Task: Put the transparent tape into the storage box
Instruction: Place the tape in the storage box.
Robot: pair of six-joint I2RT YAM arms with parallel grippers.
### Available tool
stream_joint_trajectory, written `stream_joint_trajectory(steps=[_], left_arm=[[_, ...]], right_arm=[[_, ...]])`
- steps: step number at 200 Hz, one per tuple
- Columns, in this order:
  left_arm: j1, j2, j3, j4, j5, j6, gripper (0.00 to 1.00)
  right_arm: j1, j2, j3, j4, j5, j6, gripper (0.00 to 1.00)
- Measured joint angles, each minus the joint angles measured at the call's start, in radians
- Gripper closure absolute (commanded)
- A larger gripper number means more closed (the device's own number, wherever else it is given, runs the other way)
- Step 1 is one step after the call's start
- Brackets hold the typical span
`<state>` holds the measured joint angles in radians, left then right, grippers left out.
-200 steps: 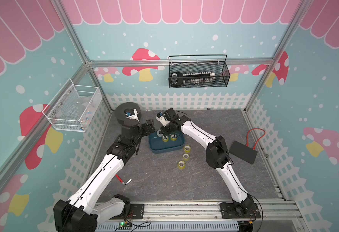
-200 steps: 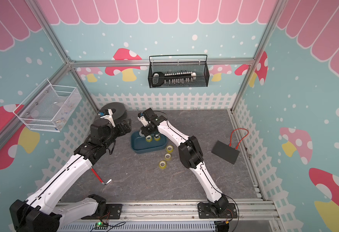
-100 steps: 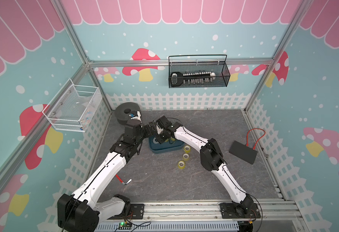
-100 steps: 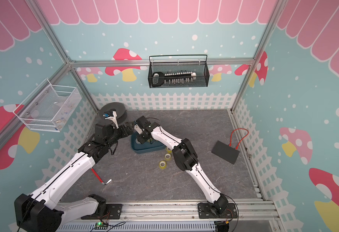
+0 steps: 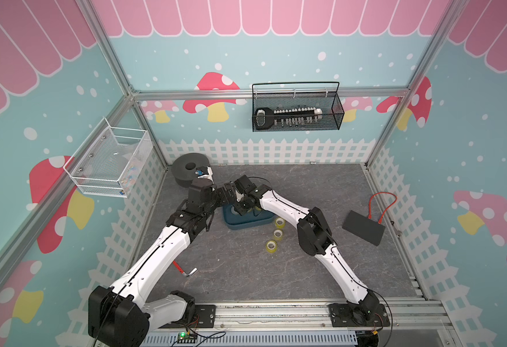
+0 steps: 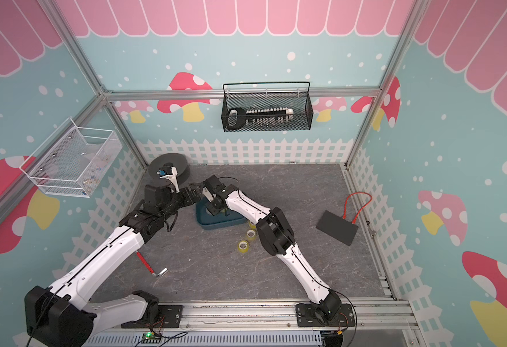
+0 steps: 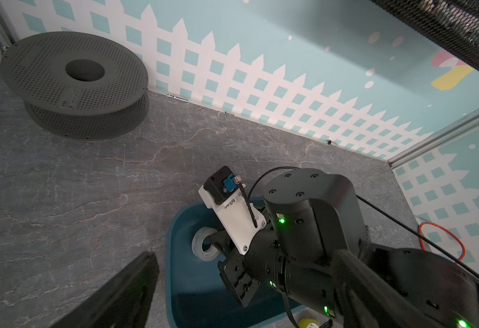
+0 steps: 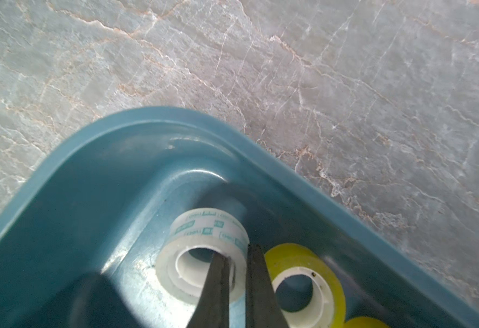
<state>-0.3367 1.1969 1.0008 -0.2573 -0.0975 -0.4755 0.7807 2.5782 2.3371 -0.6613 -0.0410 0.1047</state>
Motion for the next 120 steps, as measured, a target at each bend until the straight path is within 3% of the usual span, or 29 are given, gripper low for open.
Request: stream_joint_trajectory(steps=[65,120], left_arm=[[0.000,0.003,0.000,0.000,0.005,0.000,0.01],[0.000,0.010,0.000,0.000,0.008,0.000,0.01]], right_arm=[[0.000,0.006,0.016,0.010,0.006,-0.004,0.81],[0.000,0.007,0.022,0.015,0.006,-0.004,0.77]])
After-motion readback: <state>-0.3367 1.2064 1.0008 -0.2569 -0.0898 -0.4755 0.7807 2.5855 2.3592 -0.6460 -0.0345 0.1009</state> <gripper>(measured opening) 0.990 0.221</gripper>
